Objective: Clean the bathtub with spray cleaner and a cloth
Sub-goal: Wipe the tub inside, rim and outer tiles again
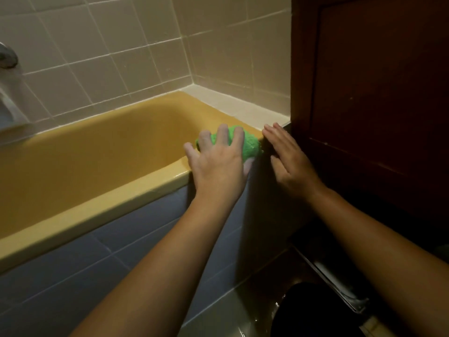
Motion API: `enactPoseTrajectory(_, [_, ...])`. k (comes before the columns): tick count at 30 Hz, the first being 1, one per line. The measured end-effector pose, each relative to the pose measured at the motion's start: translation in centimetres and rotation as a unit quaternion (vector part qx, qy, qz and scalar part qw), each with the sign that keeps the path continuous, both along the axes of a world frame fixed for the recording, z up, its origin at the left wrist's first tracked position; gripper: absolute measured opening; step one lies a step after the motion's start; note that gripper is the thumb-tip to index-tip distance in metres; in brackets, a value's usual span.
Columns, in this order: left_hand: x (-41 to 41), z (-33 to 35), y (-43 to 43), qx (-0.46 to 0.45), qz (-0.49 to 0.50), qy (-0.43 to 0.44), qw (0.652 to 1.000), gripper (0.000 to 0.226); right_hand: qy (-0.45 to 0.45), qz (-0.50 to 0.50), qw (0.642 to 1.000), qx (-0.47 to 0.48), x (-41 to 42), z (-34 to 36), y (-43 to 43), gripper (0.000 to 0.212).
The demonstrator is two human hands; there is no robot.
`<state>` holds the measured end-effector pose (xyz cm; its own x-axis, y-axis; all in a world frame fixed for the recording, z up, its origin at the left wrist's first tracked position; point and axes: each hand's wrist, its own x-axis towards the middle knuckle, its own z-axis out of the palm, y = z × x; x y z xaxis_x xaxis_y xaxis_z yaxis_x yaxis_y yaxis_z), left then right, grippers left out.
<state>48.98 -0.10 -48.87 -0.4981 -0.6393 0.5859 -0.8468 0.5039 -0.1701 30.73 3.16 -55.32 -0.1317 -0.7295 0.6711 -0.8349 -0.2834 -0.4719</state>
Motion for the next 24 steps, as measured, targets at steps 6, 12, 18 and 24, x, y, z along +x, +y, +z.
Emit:
enactPoseTrajectory(6, [-3.4,0.9,0.0,0.034,-0.02,-0.017,0.999,0.063,-0.038,-0.001,0.999,-0.006,-0.6,0.1,0.1,0.068])
enactPoseTrajectory(12, [-1.2,1.4,1.0,0.028,0.013,-0.033,0.999,0.052,-0.002,0.011,1.0,0.011,-0.5,-0.2,0.0,0.072])
enactPoseTrajectory(18, [-1.5,0.5,0.4,0.029,0.023,-0.018,0.999,0.065,0.007,0.016,1.0,0.012,-1.3,-0.4,-0.1,0.072])
enactPoseTrajectory(24, [-4.5,0.3,-0.4,0.003,-0.002,-0.028,1.0,0.069,0.013,0.024,1.0,0.012,-1.5,-0.4,-0.4,0.072])
